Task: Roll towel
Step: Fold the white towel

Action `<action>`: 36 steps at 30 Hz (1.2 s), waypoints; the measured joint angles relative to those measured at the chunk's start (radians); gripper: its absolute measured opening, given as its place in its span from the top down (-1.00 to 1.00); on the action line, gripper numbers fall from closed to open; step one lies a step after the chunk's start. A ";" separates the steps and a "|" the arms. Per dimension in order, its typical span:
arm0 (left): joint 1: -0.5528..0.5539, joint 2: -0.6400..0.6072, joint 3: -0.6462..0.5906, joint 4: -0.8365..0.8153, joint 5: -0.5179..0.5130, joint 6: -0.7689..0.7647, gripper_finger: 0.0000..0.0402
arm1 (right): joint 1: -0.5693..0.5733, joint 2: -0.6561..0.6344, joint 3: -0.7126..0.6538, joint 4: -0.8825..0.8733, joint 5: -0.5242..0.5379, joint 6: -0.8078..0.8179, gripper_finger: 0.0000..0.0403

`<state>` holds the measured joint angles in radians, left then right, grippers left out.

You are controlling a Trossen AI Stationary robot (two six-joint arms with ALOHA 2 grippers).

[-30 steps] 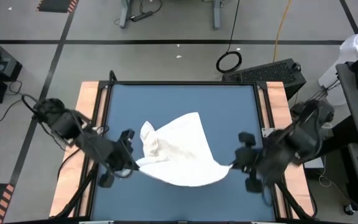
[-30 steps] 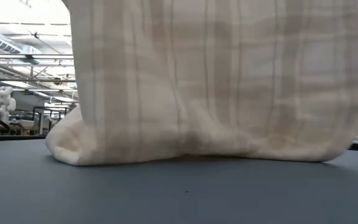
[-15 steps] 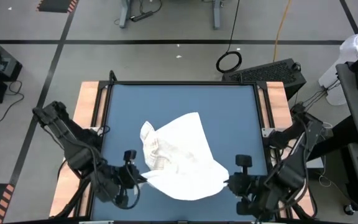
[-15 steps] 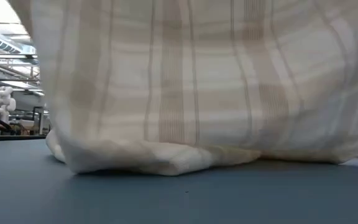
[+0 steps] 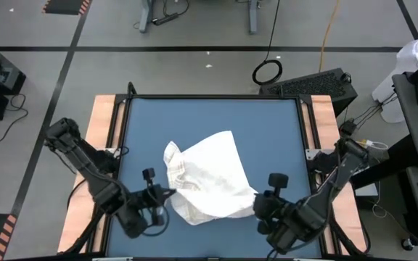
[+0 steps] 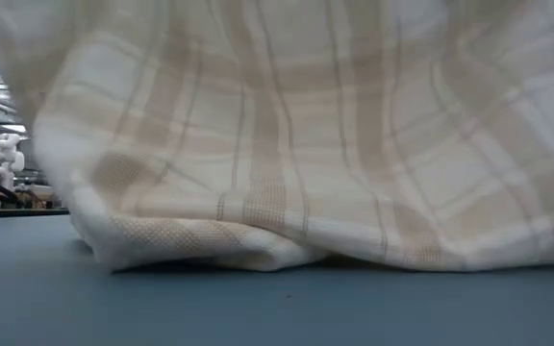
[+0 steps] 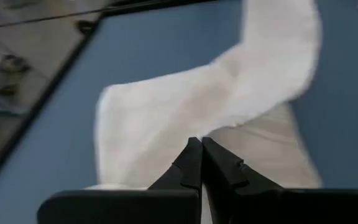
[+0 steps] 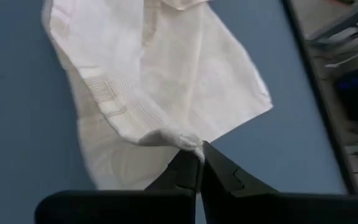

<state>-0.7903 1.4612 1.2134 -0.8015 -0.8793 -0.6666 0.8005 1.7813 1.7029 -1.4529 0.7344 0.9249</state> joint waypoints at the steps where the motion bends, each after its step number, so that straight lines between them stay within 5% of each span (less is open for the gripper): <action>1: 0.017 0.000 -0.006 0.002 -0.007 0.001 0.96 | -0.011 0.000 -0.028 0.023 0.006 -0.010 1.00; 13: 0.224 0.000 -0.061 0.005 0.013 0.096 0.96 | -0.189 -0.001 -0.454 0.302 0.186 -0.153 1.00; 18: 0.243 0.000 -0.061 0.007 0.074 0.003 0.96 | -0.279 -0.002 -0.527 0.348 0.155 -0.233 1.00; 24: 0.234 0.000 -0.061 0.010 0.160 -0.211 0.96 | -0.275 -0.003 -0.529 0.473 -0.048 -0.185 1.00; 30: 0.197 0.009 -0.060 0.014 0.343 -0.270 0.96 | -0.239 -0.005 -0.529 0.617 -0.388 -0.128 1.00; 36: 0.170 0.031 -0.060 -0.007 0.413 -0.326 0.96 | -0.230 -0.005 -0.529 0.632 -0.653 0.044 1.00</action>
<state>-0.6203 1.4922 1.1534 -0.8083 -0.4661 -0.9930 0.5705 1.7763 1.1740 -0.8209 0.0814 0.9693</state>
